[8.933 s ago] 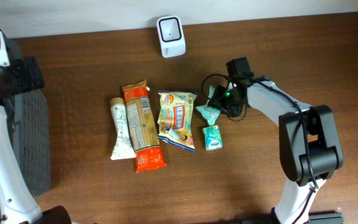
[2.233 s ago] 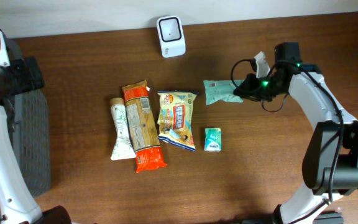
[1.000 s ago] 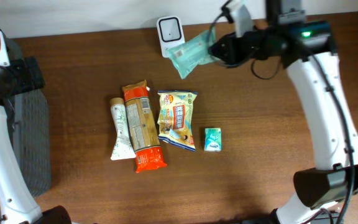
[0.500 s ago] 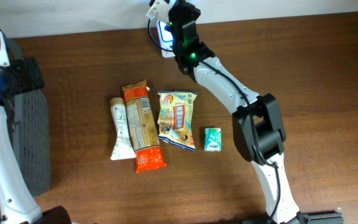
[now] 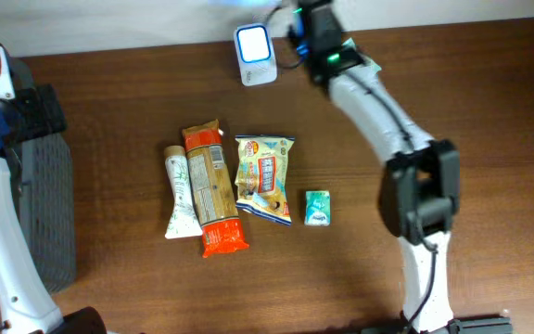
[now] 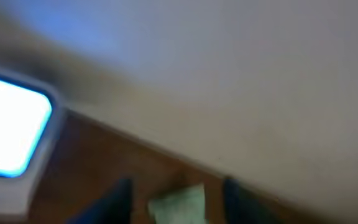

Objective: Scan the item barcode
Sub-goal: 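Carry the wipes pack over the white barcode scanner, then move the wipes pack right and drop it at the table's right edge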

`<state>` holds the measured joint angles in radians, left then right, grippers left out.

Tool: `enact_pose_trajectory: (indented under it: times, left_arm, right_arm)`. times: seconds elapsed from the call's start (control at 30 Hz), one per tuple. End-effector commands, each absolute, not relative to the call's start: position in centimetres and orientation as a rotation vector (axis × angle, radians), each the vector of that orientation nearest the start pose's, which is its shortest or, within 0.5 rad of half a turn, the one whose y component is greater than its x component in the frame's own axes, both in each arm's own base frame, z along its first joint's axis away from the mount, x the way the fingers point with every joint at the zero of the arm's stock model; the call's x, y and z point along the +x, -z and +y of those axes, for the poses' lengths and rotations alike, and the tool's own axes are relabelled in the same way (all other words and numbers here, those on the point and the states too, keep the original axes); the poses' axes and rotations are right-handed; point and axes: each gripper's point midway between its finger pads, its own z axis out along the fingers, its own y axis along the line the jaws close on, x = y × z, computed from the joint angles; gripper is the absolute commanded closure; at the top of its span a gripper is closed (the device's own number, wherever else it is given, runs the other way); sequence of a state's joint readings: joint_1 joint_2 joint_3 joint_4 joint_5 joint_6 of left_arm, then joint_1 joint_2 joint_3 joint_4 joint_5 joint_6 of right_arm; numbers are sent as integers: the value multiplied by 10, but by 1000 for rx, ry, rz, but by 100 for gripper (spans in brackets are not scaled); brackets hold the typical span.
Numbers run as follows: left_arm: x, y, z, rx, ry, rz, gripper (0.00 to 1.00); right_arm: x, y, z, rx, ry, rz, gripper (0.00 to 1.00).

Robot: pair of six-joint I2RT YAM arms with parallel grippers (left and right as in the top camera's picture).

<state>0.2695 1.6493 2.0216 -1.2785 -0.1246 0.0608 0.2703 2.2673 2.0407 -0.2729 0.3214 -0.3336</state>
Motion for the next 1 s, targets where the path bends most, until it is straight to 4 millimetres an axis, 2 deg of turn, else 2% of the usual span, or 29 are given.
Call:
enact_pose_trajectory:
  times: [0.0,0.03,0.1,0.17,0.3,0.33,0.47,0.53,0.57,0.6,0.67,0.8,0.83,0.87,0.93,0.97]
  left_arm:
    - [376,-335,127,-301,-307,2456,1]
    - [376,-335,127,-301,-307,2456,1]
    - [376,-335,127,-300,-307,2456,1]
    - [376,-335,127,-300,-307,2456,1]
    - [376,-335,127,-301,-307,2456,1]
    - [376,-335,127,-301,-307,2456,1]
    - [376,-335,127,-301,-307,2456,1]
    - [376,-335,127,-301,-307,2456,1]
    - [376,-335,127,-301,-307,2456,1]
    - [376,-335,127,-301,-307,2456,1]
    - [376,-335,127,-301,-307,2456,1]
    - [376,-335,127,-301,-307,2456,1]
    - [376,-335,127,-301,-307,2456,1]
    - [376,-335,127,-301,-307,2456,1]
    - [376,-335,127,-301,-307,2456,1]
    - [376,-335,127,-301,-307,2456,1]
  right_arm:
    - [628,-209,81,-83,-194,2162,14]
    - [625,-203,72,-35,-286,2191,1]
    - [626,-190,39,70,-458,2215,1]
    - [629,-177,19,89,-421,2230,1]
    - [635,-121,11,70,-363,2308,1]
    - [635,-98,10,55,-352,2344,1]
    - [633,-52,9,71,-343,2414,0]
    - [631,-32,0,102,-277,2453,8]
    - [627,-21,-3,116,-249,2484,15]
    - [621,-13,-8,137,-198,2520,28]
    - [609,-3,-22,176,-68,2578,56]
    - [597,4,-25,189,-32,2635,73]
    - [592,7,-25,191,-33,2656,89]
    - [590,8,-24,191,-38,2669,96]
    - [585,4,-22,194,-53,2686,96]
    - [583,-6,-18,186,-84,2684,96]
